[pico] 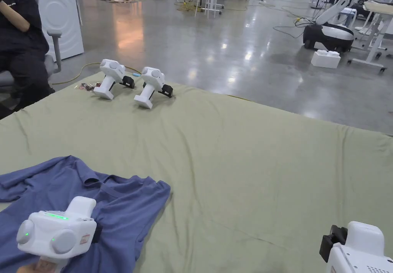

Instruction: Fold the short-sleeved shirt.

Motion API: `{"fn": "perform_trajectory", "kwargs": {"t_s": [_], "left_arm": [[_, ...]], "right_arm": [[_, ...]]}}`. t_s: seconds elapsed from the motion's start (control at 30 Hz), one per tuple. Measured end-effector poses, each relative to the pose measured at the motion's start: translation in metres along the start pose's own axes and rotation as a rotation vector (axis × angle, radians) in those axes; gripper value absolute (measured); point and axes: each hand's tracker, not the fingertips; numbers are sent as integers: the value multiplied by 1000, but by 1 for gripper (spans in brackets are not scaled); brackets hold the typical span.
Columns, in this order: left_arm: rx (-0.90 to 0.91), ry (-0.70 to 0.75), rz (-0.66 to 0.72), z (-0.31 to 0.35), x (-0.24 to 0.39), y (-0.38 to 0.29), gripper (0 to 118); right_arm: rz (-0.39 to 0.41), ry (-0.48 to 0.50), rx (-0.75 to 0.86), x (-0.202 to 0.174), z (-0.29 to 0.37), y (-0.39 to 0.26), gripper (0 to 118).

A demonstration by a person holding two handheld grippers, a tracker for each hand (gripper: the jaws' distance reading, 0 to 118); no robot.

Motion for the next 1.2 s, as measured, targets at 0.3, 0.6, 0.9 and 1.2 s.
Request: {"fn": "perform_trajectory", "kwargs": {"t_s": [0.3,0.6,0.9,1.2], "left_arm": [[301,-89,102,92,17,74,5],[549,-243,-12,162,78,169,5],[584,-495,-210,171,225,196,5],[417,-708,-394,120,379,124,5]], "right_arm": [[-25,8,55,9,13,10,16],[-61,-12,131,34,37,28,16],[-99,-64,176,79,63,31,16],[-130,-160,170,131,82,10,16]]}}
